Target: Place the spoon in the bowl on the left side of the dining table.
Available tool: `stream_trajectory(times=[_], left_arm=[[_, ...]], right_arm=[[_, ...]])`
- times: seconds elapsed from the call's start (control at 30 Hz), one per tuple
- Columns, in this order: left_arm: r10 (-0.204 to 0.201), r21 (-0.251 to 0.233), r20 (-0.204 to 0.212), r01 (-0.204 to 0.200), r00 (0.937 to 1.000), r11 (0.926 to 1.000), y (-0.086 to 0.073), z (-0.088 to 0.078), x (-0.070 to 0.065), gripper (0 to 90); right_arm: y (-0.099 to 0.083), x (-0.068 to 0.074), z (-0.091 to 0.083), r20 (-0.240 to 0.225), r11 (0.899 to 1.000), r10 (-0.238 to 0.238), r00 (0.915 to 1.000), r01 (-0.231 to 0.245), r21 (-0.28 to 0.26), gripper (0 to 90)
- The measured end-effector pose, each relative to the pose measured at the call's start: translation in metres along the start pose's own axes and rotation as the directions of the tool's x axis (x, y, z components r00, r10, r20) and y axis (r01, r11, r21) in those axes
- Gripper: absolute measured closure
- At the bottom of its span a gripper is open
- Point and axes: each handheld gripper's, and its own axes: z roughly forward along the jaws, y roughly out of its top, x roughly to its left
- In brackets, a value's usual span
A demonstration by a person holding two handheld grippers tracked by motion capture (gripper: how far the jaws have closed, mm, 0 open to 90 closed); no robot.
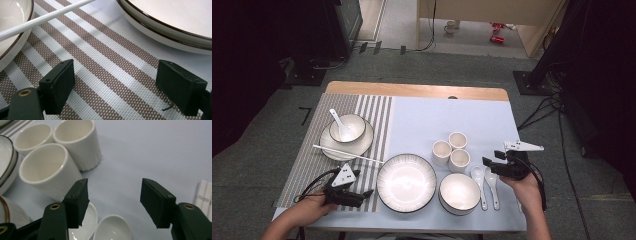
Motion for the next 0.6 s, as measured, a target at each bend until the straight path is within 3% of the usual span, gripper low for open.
stream_trajectory(times=[0.6], left_arm=[[0.0,0.0,0.0,0.0,1.0,1.0,0.0,0.0,0.0,15.8]], right_arm=[[-0.019,-0.022,0.0,0.096,0.998,0.059,0.9936,-0.055,-0.039,44.1]])
